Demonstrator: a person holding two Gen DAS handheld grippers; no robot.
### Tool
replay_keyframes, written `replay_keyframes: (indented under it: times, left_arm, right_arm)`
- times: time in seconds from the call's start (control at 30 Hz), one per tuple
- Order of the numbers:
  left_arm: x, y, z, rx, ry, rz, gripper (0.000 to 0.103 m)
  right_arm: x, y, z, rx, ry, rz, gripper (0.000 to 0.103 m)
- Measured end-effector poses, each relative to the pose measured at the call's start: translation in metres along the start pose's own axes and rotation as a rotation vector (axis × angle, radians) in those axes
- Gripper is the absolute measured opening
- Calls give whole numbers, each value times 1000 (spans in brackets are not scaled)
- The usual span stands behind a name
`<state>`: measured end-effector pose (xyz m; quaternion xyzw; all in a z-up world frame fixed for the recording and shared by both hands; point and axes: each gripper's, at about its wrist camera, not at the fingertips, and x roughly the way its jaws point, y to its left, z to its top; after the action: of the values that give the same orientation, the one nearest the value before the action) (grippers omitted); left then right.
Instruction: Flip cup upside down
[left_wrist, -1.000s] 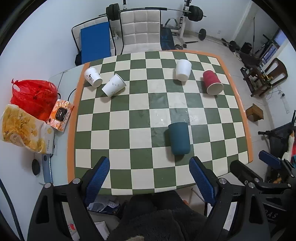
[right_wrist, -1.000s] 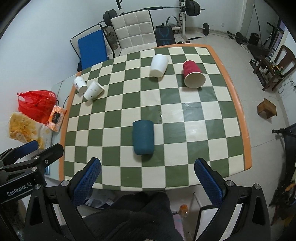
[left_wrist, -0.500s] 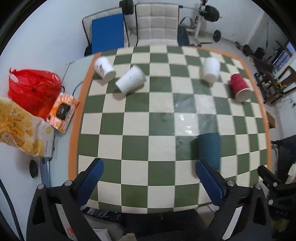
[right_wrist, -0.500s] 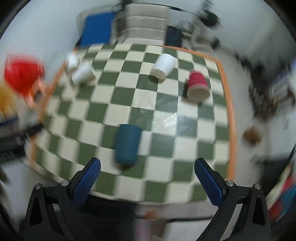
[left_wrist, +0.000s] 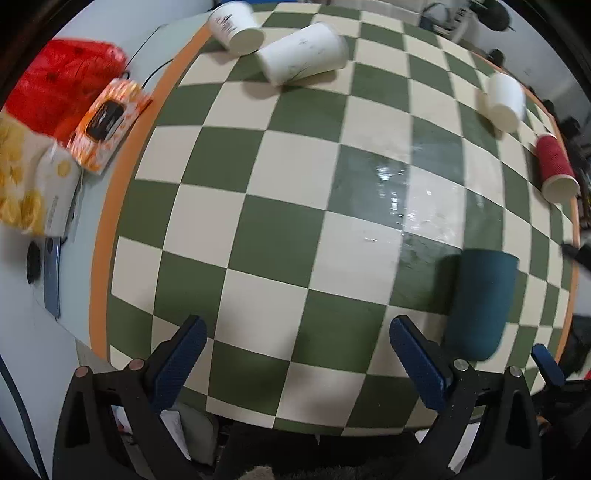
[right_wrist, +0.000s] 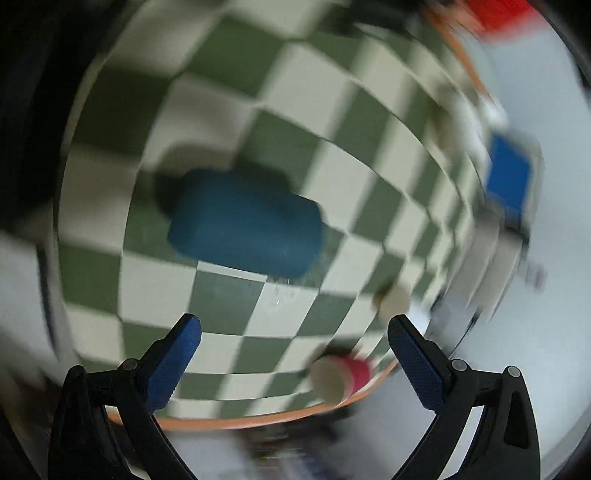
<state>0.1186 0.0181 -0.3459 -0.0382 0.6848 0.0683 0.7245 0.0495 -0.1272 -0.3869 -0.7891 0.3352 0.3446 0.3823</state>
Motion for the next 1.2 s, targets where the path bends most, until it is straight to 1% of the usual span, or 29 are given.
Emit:
replay_keyframes:
  times: [0.03,0.1,0.13,0.2,0.33,0.43,0.47,0.53,0.63,0.83,0.9,1.03,1.2]
  left_arm:
    - [2,1,1,-7,2,4,102]
    - [7,2,2,-19,4,6,102]
    - [9,2,3,-25,7,7,102]
    - [16,4,4,-40,19,5,102]
    - [21,4,5,-50,23,9,102]
    - [24,3,5,-43,17,15,102]
    - [25,2,5,-42,17,16,102]
    - [27,2,5,-42,22,13,102]
    - [28,1,6,-38,21,14,102]
    - [27,1,11,-23,9,16,101]
    - [26,3,13,-21,4,12,101]
    - [25,2,19,-17,-1,13,101]
    - [25,6,22,-19,-1,16,101]
  right_arm:
    - [6,7,2,-86,-4,-22,103]
    - [17,21,5,-264,-23,-71,98]
    - [20,24,7,-310,-28,-87,97]
    - [28,32,8,-450,-53,-138,97]
    - [41,37,14,-599,-80,-185,97]
    - [48,43,21,-666,-85,-208,97]
    - [53,44,23,-688,-82,-217,96]
    - [56,55,30,-717,-76,-231,91]
    - [68,54,32,-737,-71,-233,90]
    - [79,50,38,-729,-63,-217,83]
    - [82,47,41,-723,-57,-203,78]
    - [85,42,49,-690,-61,-177,78]
    - [85,28,55,-598,-76,-113,77]
